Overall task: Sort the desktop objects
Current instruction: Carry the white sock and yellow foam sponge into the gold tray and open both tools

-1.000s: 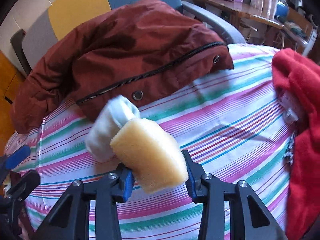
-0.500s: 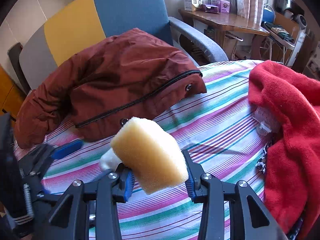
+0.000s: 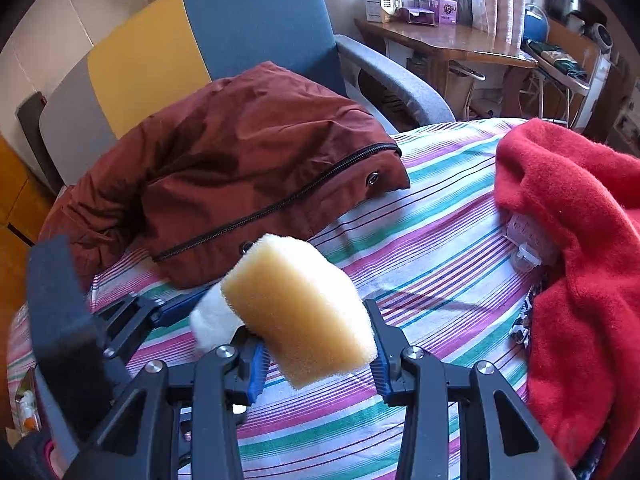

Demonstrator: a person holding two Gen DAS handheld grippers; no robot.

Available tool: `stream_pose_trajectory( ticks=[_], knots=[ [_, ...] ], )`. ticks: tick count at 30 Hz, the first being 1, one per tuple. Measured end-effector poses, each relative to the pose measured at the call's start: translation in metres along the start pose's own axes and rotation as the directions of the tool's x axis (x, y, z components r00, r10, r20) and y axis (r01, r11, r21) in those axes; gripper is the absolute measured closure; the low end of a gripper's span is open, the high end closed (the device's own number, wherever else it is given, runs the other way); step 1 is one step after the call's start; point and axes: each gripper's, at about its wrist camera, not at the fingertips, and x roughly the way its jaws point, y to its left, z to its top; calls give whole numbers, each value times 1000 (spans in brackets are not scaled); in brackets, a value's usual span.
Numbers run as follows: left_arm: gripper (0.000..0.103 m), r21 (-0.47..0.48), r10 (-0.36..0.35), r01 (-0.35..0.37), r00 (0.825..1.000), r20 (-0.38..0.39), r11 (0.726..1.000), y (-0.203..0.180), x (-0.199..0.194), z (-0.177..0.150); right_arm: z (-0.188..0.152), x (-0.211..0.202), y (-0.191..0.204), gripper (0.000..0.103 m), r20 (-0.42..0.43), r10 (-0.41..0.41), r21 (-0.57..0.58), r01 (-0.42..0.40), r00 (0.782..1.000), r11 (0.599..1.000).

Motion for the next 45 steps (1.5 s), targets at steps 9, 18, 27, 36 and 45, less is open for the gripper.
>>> stream_pose_trajectory(
  ticks=[9,18,27,36,45],
  knots=[
    [47,-255,141,-123,989,51,959,33,-88,-56,-16,15,34,61,-66,115,-90,-121,991,989],
    [47,-376,271,-222,959,81,900,59,-195,-109,-49,10,100,61,-119,253,-236,-275,960,932],
    [47,-444,373,-297,923,93,846,76,-267,-155,-81,-26,157,61,-129,330,-292,-354,935,888],
    [47,-492,446,-345,889,100,799,88,-321,-201,-121,-60,216,60,-138,413,-315,-435,900,844],
    [47,-566,504,-386,862,60,728,109,-353,-256,-158,-85,274,60,-151,493,-323,-514,857,794]
  ],
)
